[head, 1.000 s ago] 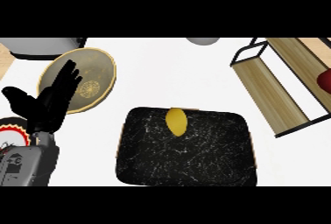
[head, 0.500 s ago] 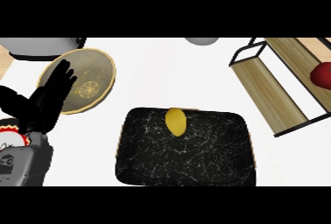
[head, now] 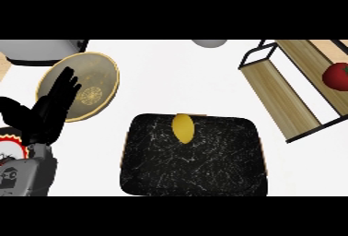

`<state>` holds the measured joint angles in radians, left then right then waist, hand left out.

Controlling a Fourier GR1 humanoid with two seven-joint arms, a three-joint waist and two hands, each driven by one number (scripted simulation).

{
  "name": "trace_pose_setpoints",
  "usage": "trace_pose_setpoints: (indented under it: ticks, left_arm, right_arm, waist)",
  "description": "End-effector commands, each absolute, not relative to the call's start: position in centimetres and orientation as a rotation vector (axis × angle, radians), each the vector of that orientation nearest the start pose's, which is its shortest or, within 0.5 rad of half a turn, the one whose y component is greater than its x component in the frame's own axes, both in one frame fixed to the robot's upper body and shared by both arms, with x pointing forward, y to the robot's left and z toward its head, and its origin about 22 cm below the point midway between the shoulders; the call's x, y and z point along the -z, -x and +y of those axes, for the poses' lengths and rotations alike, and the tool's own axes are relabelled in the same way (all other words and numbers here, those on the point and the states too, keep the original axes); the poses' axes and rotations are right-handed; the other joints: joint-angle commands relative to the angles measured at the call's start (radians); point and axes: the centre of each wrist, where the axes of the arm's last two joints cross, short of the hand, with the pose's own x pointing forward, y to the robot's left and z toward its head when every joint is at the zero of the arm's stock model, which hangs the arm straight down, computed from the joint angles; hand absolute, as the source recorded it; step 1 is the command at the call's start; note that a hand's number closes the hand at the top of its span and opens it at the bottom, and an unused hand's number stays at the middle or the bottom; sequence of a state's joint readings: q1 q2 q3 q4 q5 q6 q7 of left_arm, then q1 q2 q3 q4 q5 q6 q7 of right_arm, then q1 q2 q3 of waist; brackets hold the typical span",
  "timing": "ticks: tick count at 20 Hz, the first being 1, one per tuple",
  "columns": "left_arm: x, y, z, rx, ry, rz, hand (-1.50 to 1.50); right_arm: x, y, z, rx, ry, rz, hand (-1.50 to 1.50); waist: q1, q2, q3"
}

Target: Pick the tomato from the tray and place it in the tiered shelf

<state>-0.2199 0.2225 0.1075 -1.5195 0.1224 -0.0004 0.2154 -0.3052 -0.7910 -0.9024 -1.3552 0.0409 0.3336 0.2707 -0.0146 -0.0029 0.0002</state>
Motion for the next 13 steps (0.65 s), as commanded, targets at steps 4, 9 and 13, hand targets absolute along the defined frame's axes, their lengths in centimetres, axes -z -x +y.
trace_pose_setpoints:
  ticks: [4,9,13]
  left_arm:
    - [-6.8,-29.6,29.3,0.034,-0.111,-1.514,0.0]
    - [-6.4,-29.6,28.4,0.027,-0.1,-1.533,0.0]
    - [-6.4,-29.8,29.1,0.054,-0.112,-1.533,0.0]
  right_arm:
    - [-25.1,-12.4,-59.0,0.087,0.738,-1.667,-1.5]
    - [-26.1,-8.6,-60.7,-0.046,0.785,-1.717,-1.5]
    - [-25.4,-7.1,-59.3,-0.158,0.819,-1.705,-1.5]
  waist:
    - [-0.008,-0.002,0.001]
    - [0.0,0.001,0.0]
    - [0.002,0.001,0.0]
